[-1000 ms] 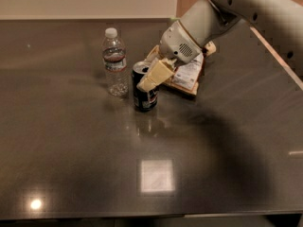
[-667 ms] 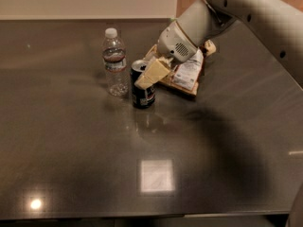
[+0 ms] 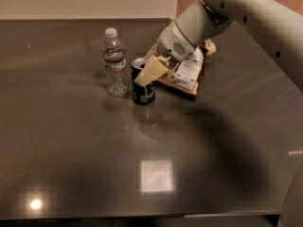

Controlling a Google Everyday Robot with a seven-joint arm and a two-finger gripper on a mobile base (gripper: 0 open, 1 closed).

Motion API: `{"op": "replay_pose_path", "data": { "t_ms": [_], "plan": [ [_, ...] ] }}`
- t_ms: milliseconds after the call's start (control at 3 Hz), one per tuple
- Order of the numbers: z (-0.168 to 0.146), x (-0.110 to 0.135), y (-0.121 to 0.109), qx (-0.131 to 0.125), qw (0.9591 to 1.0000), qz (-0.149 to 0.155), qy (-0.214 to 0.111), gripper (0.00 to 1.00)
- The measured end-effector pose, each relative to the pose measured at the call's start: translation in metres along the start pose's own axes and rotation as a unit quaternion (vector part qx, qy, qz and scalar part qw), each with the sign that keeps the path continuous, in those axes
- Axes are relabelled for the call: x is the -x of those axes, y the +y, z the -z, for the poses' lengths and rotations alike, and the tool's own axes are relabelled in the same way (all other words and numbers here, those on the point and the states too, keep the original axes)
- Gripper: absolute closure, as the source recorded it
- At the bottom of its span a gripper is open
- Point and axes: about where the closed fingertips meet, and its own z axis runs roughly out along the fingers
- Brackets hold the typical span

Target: Move pepsi can near water bottle

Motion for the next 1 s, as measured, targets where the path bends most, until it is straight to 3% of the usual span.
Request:
{"op": "replay_pose_path", "data": {
  "t_ms": [333, 667, 1000],
  "plan": [
    [-0.002, 0.0008, 0.0008, 0.002, 1.0, 0.001, 0.0, 0.13],
    [-0.0039, 0.0015, 0.0011, 0.004, 1.0, 0.002, 0.0, 0.0],
    [-0.004, 0.0015, 0.0011, 0.004, 1.0, 0.002, 0.0, 0.0]
  ]
}}
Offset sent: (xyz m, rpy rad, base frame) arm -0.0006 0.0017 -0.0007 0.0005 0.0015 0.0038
